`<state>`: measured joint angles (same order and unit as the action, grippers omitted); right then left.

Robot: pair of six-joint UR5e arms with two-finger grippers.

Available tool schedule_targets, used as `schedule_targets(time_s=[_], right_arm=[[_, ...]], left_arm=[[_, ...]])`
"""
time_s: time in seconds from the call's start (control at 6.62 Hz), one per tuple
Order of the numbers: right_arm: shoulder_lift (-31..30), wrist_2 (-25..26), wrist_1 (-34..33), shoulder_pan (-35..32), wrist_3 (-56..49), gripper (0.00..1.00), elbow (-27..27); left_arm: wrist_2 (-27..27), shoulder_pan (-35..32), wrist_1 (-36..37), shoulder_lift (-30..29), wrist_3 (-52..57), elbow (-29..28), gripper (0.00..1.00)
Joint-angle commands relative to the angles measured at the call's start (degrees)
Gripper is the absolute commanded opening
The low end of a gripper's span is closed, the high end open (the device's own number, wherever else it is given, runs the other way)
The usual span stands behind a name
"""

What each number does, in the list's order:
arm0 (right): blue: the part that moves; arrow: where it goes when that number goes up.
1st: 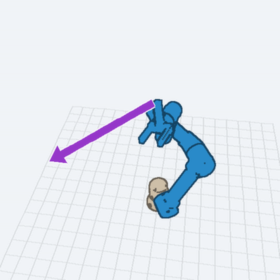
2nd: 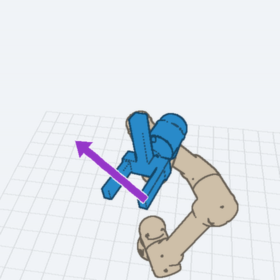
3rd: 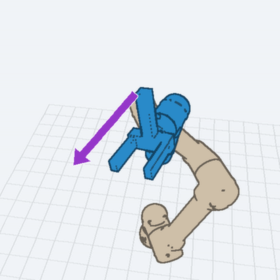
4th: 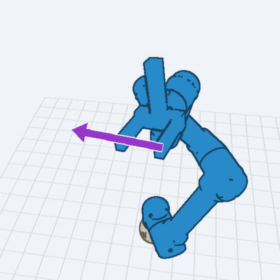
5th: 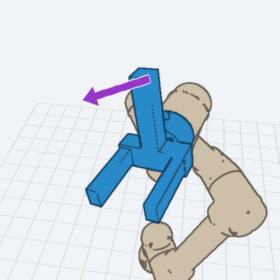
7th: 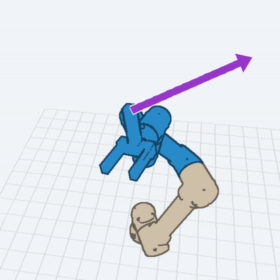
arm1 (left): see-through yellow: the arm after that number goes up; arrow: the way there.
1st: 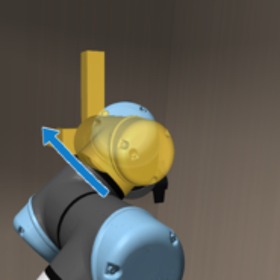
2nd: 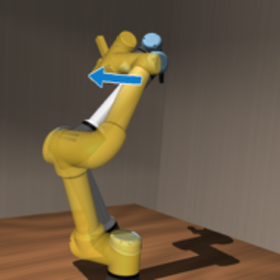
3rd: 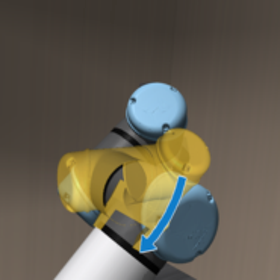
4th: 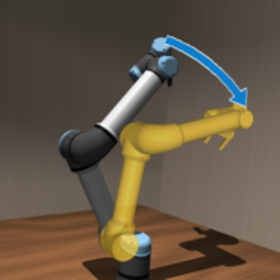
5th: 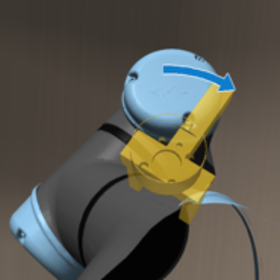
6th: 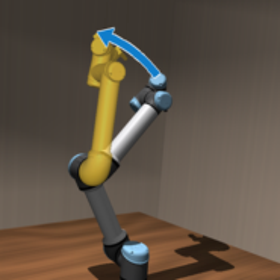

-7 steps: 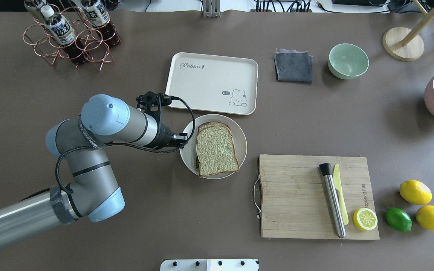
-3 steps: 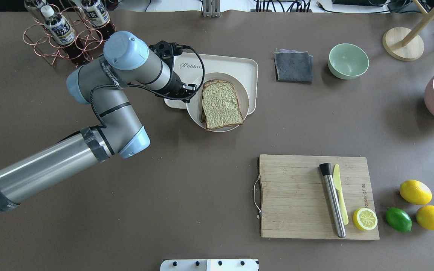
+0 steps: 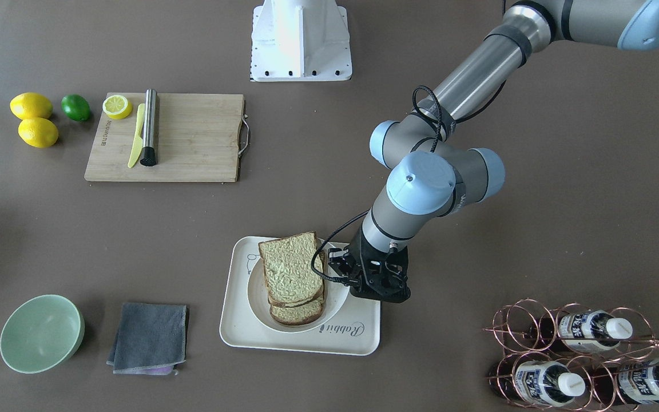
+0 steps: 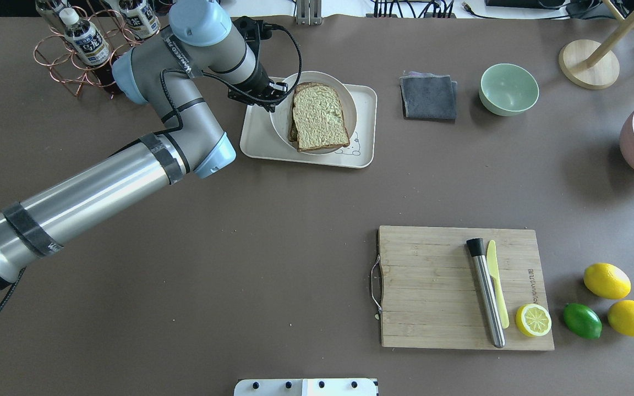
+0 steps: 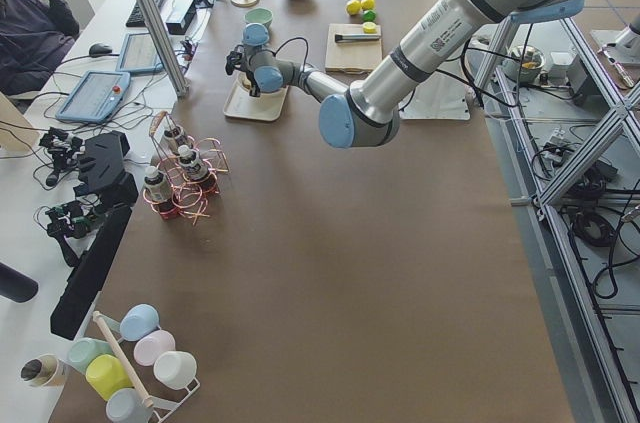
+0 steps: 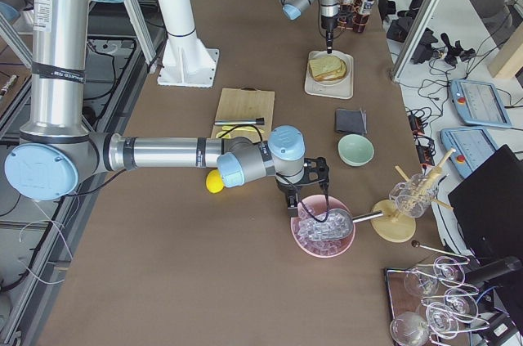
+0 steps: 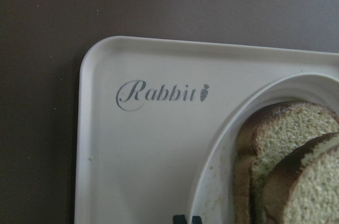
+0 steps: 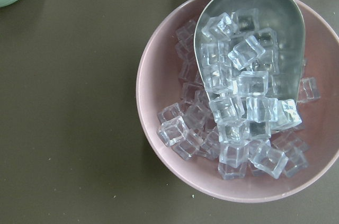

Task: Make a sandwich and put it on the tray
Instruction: 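Slide the plate with the left gripper onto the white Rabbit tray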

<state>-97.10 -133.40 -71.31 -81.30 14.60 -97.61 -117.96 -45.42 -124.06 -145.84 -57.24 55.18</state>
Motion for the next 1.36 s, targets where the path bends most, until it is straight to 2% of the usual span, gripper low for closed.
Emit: schedule_targets(time_s=[0.0,0.15,0.3,0.6,0.76,0.91,1.21], right_arm=[[-0.11,-0.10,0.03,0.00,0.08,1.00,0.05],[-0.11,-0.10,0.03,0.00,0.08,1.00,0.05],[-0.29,-0.19,0.03,0.00,0.08,1.00,0.05],[-0.29,-0.37,-0.06,0.00,0.08,1.00,0.05],[-0.29,-0.28,-0.06,0.00,0.08,1.00,0.22],[-0.29,-0.28,-0.06,0.00,0.08,1.00,0.22],[-0.90,0.50,0.03,0.00,-0.01,1.00,0.92]], left_arm=[[0.10,-0.37,-1.36,-1.38,0.91,-3.14,0.00],[0.19,-0.02,-1.80,-1.29,1.52,-3.15,0.00],[0.62,0.51,-1.98,-1.21,4.74,-3.06,0.44],[0.89,1.04,-3.91,-0.33,5.12,-2.45,0.71],[0.89,0.87,-3.91,0.11,5.13,-1.67,0.71],[0.80,0.60,-3.83,2.64,4.86,2.17,0.72],[0.28,0.86,-2.95,14.20,2.59,19.08,0.84]])
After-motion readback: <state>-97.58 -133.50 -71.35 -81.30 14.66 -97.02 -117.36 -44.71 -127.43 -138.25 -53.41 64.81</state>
